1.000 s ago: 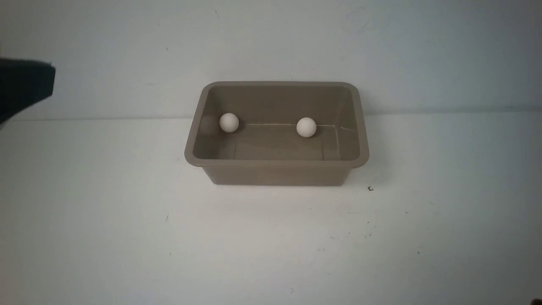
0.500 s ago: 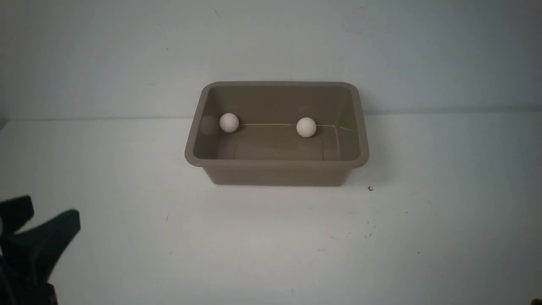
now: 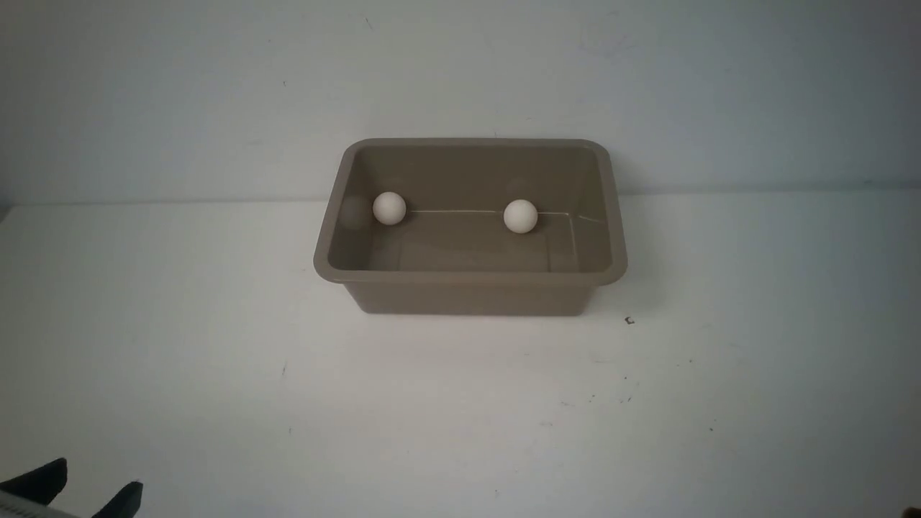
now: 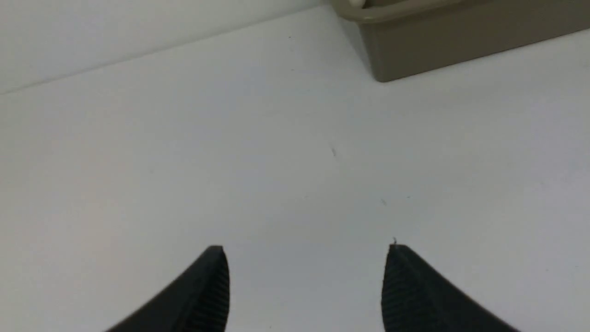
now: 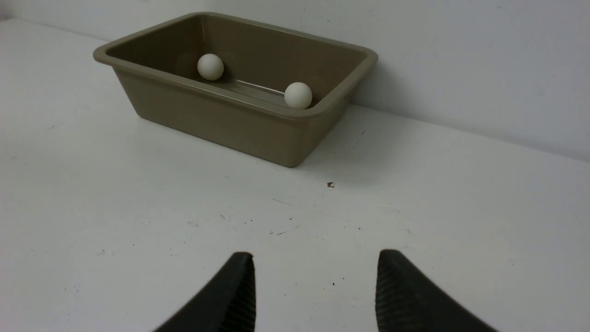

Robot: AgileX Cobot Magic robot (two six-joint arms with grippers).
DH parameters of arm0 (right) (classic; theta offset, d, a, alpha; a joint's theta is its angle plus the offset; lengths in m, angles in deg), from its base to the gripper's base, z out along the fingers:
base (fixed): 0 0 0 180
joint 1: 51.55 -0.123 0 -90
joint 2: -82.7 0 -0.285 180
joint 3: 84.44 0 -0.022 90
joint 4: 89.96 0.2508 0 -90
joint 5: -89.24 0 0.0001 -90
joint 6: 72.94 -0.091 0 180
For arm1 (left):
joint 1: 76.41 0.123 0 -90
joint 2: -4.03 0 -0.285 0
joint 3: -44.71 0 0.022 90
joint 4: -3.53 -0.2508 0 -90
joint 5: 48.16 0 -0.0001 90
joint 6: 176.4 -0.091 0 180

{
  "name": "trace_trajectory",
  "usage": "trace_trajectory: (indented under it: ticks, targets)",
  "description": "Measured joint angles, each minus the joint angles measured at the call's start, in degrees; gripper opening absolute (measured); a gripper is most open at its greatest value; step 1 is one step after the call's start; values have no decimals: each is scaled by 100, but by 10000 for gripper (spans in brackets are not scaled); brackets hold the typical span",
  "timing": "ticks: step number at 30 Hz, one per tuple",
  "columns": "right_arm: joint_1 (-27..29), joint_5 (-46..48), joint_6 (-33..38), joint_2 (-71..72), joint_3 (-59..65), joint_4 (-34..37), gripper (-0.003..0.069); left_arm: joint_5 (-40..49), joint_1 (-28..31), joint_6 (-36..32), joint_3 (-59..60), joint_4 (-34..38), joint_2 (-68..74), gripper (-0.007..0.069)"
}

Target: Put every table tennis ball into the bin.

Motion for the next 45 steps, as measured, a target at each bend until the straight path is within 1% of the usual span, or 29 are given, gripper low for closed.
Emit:
trace_trajectory:
  ticks: [4, 7, 18, 30, 45]
  targets:
    - [0, 0, 0, 0, 0, 0, 336, 140, 437, 143, 248, 0, -324, 405]
    - [0, 0, 0, 0, 0, 0, 336, 362, 573, 176, 326, -7, -479, 405]
    - [0, 0, 0, 0, 0, 0, 336, 524, 597, 190, 558, -7, -1085, 405]
    - [0, 0, 0, 0, 0, 0, 336, 622, 597, 190, 553, -7, -1552, 405]
    - [0, 5, 0, 0, 0, 0, 336, 636, 597, 225, 548, -119, -1597, 405]
